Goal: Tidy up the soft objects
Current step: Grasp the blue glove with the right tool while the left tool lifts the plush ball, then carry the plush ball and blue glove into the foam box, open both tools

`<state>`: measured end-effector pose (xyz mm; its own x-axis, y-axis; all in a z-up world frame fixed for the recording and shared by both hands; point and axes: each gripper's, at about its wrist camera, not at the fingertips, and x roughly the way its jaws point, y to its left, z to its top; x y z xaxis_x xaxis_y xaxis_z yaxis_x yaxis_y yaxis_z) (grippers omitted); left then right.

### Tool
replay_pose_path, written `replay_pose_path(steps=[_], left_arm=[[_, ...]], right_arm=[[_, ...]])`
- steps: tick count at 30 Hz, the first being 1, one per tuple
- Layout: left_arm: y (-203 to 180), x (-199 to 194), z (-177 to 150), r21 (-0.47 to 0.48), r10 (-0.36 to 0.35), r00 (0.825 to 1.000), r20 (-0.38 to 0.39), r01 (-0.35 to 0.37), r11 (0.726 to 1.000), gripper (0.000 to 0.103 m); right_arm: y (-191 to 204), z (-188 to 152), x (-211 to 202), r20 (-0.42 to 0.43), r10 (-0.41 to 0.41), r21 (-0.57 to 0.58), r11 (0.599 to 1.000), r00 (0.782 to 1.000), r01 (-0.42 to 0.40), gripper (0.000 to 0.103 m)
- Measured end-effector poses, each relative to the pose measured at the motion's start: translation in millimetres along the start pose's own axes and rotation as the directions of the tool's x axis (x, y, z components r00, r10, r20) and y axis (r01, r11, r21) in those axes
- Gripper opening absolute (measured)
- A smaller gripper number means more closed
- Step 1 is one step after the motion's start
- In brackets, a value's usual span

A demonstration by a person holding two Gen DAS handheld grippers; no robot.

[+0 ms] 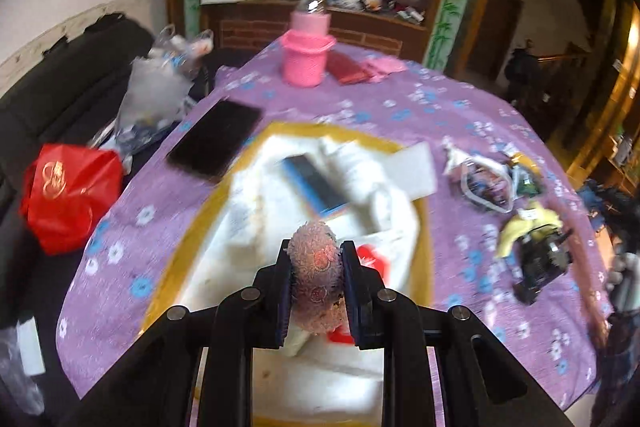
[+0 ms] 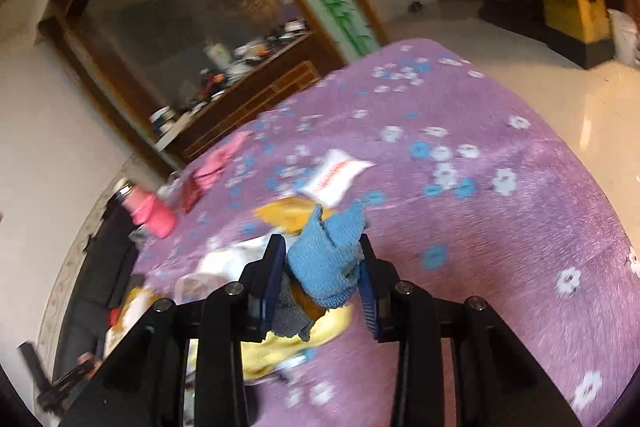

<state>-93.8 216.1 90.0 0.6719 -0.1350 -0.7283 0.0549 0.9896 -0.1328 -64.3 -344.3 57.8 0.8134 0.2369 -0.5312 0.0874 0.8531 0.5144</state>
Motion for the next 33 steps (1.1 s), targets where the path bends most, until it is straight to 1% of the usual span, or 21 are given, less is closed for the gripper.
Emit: replay_pose_path(steps=[4, 5, 6, 7, 9, 10, 12, 13, 14, 15, 16, 18, 19, 21, 22, 25, 27, 28, 31, 33], left_arm=[[14, 16, -6, -0.024, 0.010, 0.999, -0.031, -0.011, 1.000, 0.023], [16, 18, -8, -0.017, 0.023, 0.999, -0.032, -0.024, 1.000, 0.023], [14, 20, -10, -0.002, 0.051, 0.998, -0.033, -0.051, 0.999, 0.023], [13, 21, -12, 0.012, 0.080, 0.996, -0.032, -0.080, 0.997, 0.023], [15, 25, -16, 0.018, 0.111, 0.993, -0.041, -0.111, 0.994, 0.023], [20, 26, -19, 0.012, 0.115, 0.992, -0.046, -0.115, 0.993, 0.023], [29, 28, -24, -0.011, 0.123, 0.991, -0.061, -0.123, 0.992, 0.025], [33, 28, -25, -0.019, 0.125, 0.990, -0.065, -0.127, 0.992, 0.027], [38, 28, -28, -0.030, 0.127, 0.990, -0.067, -0.129, 0.991, 0.027], [41, 27, -30, -0.037, 0.127, 0.990, -0.067, -0.129, 0.991, 0.030], [44, 26, -31, -0.046, 0.121, 0.991, -0.063, -0.124, 0.991, 0.032], [49, 23, -32, -0.061, 0.112, 0.992, -0.051, -0.115, 0.991, 0.042], [50, 20, -33, -0.070, 0.104, 0.994, -0.038, -0.107, 0.992, 0.045], [52, 13, -34, -0.082, 0.093, 0.996, -0.015, -0.094, 0.992, 0.057], [53, 10, -35, -0.090, 0.088, 0.996, -0.002, -0.088, 0.992, 0.059], [58, -2, -38, -0.126, 0.067, 0.997, 0.031, -0.063, 0.990, 0.063], [62, -12, -42, -0.147, 0.051, 0.997, 0.052, -0.043, 0.988, 0.070], [62, -16, -44, -0.150, 0.045, 0.997, 0.062, -0.036, 0.988, 0.071], [65, -25, -48, -0.150, 0.042, 0.995, 0.088, -0.028, 0.988, 0.072], [69, -27, -51, -0.156, 0.029, 0.995, 0.095, -0.014, 0.988, 0.072]], right_arm=[[61, -10, -9, -0.036, 0.067, -0.118, 0.990, 0.997, -0.071, 0.034], [80, -15, -6, -0.056, 0.089, -0.149, 0.984, 0.995, -0.096, 0.034], [95, -20, -3, -0.076, 0.107, -0.172, 0.978, 0.991, -0.119, 0.034], [117, -29, 3, -0.111, 0.133, -0.204, 0.967, 0.985, -0.154, 0.034], [144, -42, 14, -0.161, 0.160, -0.242, 0.950, 0.974, -0.196, 0.034], [165, -53, 25, -0.201, 0.179, -0.263, 0.937, 0.963, -0.229, 0.034], [190, -70, 40, -0.261, 0.207, -0.279, 0.919, 0.943, -0.278, 0.034], [209, -81, 52, -0.302, 0.222, -0.286, 0.906, 0.927, -0.311, 0.034], [221, -88, 59, -0.326, 0.230, -0.292, 0.898, 0.917, -0.329, 0.034], [237, -98, 70, -0.359, 0.237, -0.302, 0.886, 0.903, -0.353, 0.034], [251, -107, 78, -0.383, 0.240, -0.313, 0.875, 0.892, -0.370, 0.034], [272, -119, 91, -0.419, 0.241, -0.331, 0.857, 0.876, -0.394, 0.034], [289, -129, 99, -0.446, 0.239, -0.344, 0.844, 0.863, -0.412, 0.034], [311, -144, 109, -0.478, 0.233, -0.362, 0.827, 0.847, -0.431, 0.034], [324, -153, 116, -0.497, 0.225, -0.375, 0.815, 0.838, -0.441, 0.034], [347, -171, 130, -0.532, 0.207, -0.398, 0.794, 0.821, -0.459, 0.034], [359, -182, 138, -0.549, 0.191, -0.417, 0.782, 0.814, -0.464, 0.034], [366, -187, 143, -0.555, 0.179, -0.429, 0.775, 0.812, -0.464, 0.034], [379, -196, 156, -0.562, 0.142, -0.465, 0.761, 0.815, -0.453, 0.035], [383, -201, 164, -0.567, 0.123, -0.476, 0.758, 0.814, -0.445, 0.036]])
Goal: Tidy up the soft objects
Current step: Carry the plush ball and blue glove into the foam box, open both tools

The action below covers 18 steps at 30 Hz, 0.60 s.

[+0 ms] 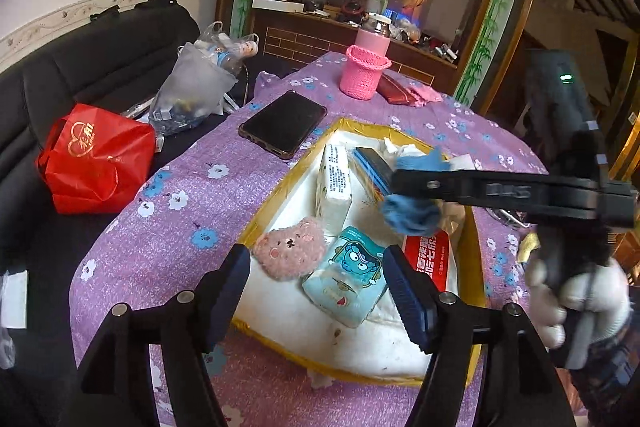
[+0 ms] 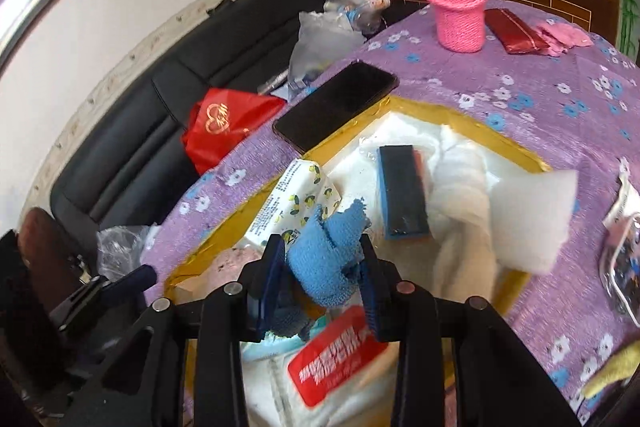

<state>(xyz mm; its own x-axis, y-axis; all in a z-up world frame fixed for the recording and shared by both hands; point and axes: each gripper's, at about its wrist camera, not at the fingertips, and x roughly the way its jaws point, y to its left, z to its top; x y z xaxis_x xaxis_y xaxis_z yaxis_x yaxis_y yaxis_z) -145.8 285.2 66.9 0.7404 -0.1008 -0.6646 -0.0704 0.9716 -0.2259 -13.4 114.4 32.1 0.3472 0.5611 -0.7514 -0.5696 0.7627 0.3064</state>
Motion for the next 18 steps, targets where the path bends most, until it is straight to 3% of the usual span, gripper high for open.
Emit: replay_pose_path(steps=[4, 9, 14, 18], left_arm=[[7, -2, -2, -0.021, -0.025, 1.000, 0.004, 0.025, 0.999, 0.072], [10, 0, -3, -0.034, -0.038, 0.999, 0.000, 0.038, 0.999, 0.072], [8, -1, -5, -0.038, -0.035, 0.999, -0.006, 0.035, 0.999, 0.072], [-2, -6, -7, -0.028, -0.037, 0.999, -0.005, 0.037, 0.999, 0.072]], right_arm=[[-3, 1, 17, -0.027, 0.001, 0.042, 0.999, 1.000, 0.000, 0.052], [-11, 4, 2, 0.018, -0.002, 0.071, 0.997, 1.000, 0.001, 0.053], [-25, -8, -53, 0.128, -0.024, 0.080, 0.997, 0.991, 0.013, 0.064], [-50, -37, -106, 0.216, -0.069, 0.107, 0.993, 0.974, 0.047, 0.065]])
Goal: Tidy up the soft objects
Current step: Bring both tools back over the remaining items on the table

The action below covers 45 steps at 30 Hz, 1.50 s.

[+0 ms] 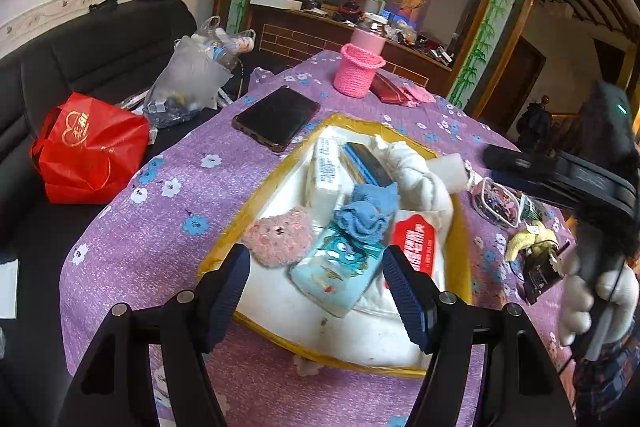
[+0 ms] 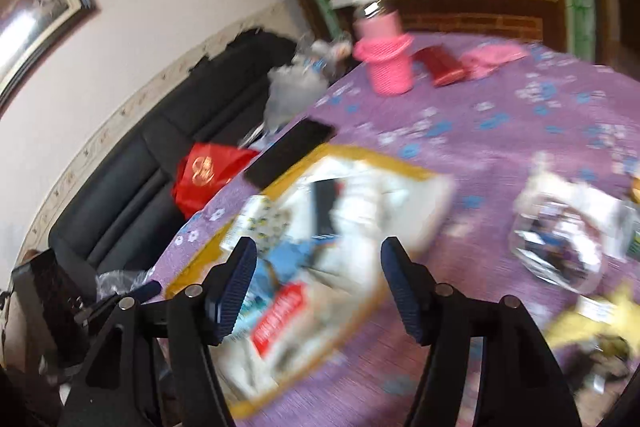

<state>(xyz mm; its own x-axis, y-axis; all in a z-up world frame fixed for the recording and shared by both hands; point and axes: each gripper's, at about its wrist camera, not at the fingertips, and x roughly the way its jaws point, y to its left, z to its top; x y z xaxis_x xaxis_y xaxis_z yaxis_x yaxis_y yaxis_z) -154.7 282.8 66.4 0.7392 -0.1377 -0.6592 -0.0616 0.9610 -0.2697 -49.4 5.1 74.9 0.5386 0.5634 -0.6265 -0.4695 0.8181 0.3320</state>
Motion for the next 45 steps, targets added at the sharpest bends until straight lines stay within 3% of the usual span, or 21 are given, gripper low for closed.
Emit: replay_pose_path(steps=[6, 13, 17, 25, 31, 39, 45], left_arm=[[-29, -10, -1, 0.060, -0.017, 1.000, 0.011, 0.017, 0.998, 0.073], [-86, -12, -11, 0.180, -0.061, 0.998, -0.013, 0.062, 0.982, 0.073], [-124, -8, -20, 0.264, -0.093, 0.994, -0.052, 0.103, 0.959, 0.073], [-199, 17, -49, 0.385, -0.139, 0.973, -0.184, 0.202, 0.901, 0.073], [-229, 29, -61, 0.439, -0.143, 0.960, -0.240, 0.239, 0.866, 0.073], [-238, 47, -57, 0.423, -0.143, 0.949, -0.280, 0.255, 0.869, 0.073], [-245, 58, -29, 0.431, -0.150, 0.954, -0.260, 0.253, 0.866, 0.073]], right_arm=[[-82, -39, -93, 0.112, -0.120, 0.148, 0.984, 0.986, 0.103, 0.073], [-176, -87, -161, 0.134, -0.250, 0.353, 0.916, 0.959, 0.190, 0.073], [-207, -113, -184, 0.136, -0.280, 0.417, 0.886, 0.950, 0.202, 0.073], [-230, -138, -184, 0.093, -0.277, 0.433, 0.876, 0.956, 0.212, 0.073], [-242, -126, -183, 0.071, -0.275, 0.416, 0.882, 0.959, 0.222, 0.073], [-261, -80, -166, 0.036, -0.266, 0.407, 0.884, 0.963, 0.229, 0.073], [-263, -54, -140, -0.002, -0.264, 0.374, 0.894, 0.964, 0.246, 0.073]])
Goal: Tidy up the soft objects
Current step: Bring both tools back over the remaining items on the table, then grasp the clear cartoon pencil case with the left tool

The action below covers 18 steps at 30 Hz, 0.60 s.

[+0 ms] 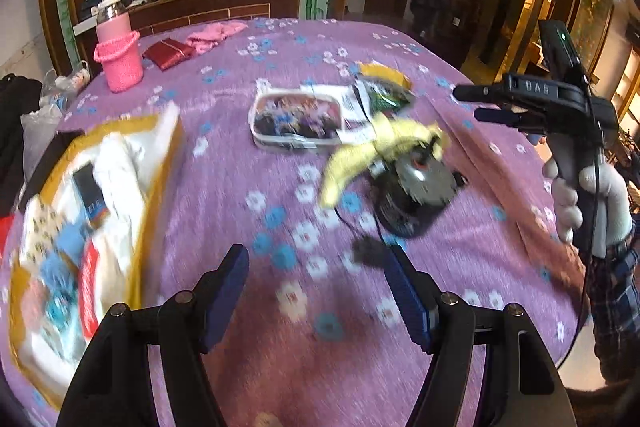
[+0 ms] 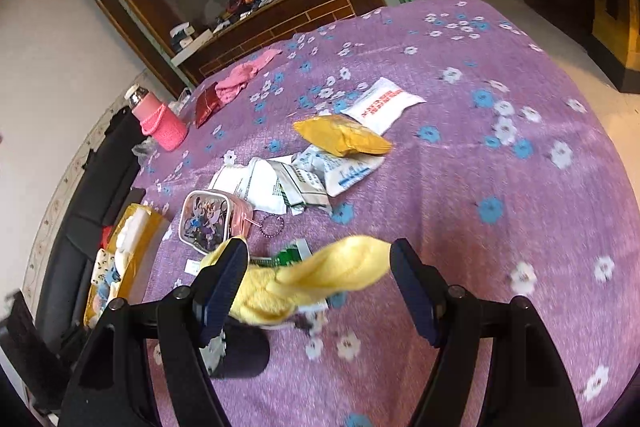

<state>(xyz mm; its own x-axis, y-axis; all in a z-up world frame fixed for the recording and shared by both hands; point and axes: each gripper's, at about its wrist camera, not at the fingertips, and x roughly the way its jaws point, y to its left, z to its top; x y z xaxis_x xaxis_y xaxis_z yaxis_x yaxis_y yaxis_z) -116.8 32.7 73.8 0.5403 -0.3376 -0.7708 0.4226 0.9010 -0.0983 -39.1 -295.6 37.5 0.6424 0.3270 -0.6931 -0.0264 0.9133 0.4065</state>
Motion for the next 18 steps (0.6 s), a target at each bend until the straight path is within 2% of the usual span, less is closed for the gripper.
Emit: replay_pose_path(steps=[4, 7, 10, 14, 18], left_arm=[[13, 14, 28, 0.012, 0.026, 1.000, 0.001, -0.026, 1.000, 0.077], [33, 39, 54, -0.031, 0.015, 0.999, -0.034, -0.016, 0.999, 0.077], [53, 64, 79, -0.114, -0.041, 0.997, -0.066, 0.033, 0.993, 0.077], [75, 96, 111, -0.226, -0.149, 0.986, -0.071, 0.130, 0.965, 0.078], [78, 121, 144, -0.213, -0.226, 0.973, -0.033, 0.215, 0.953, 0.081]], right_arm=[[8, 10, 20, -0.033, -0.023, -0.043, 0.999, 0.999, 0.022, 0.073], [13, 19, 36, -0.060, -0.041, -0.077, 0.996, 0.997, 0.037, 0.073], [16, 26, 49, -0.073, -0.063, -0.101, 0.993, 0.995, 0.056, 0.073], [16, 31, 60, -0.088, -0.066, -0.110, 0.992, 0.994, 0.056, 0.072], [9, 31, 62, -0.070, -0.017, -0.051, 0.999, 0.997, 0.013, 0.073]])
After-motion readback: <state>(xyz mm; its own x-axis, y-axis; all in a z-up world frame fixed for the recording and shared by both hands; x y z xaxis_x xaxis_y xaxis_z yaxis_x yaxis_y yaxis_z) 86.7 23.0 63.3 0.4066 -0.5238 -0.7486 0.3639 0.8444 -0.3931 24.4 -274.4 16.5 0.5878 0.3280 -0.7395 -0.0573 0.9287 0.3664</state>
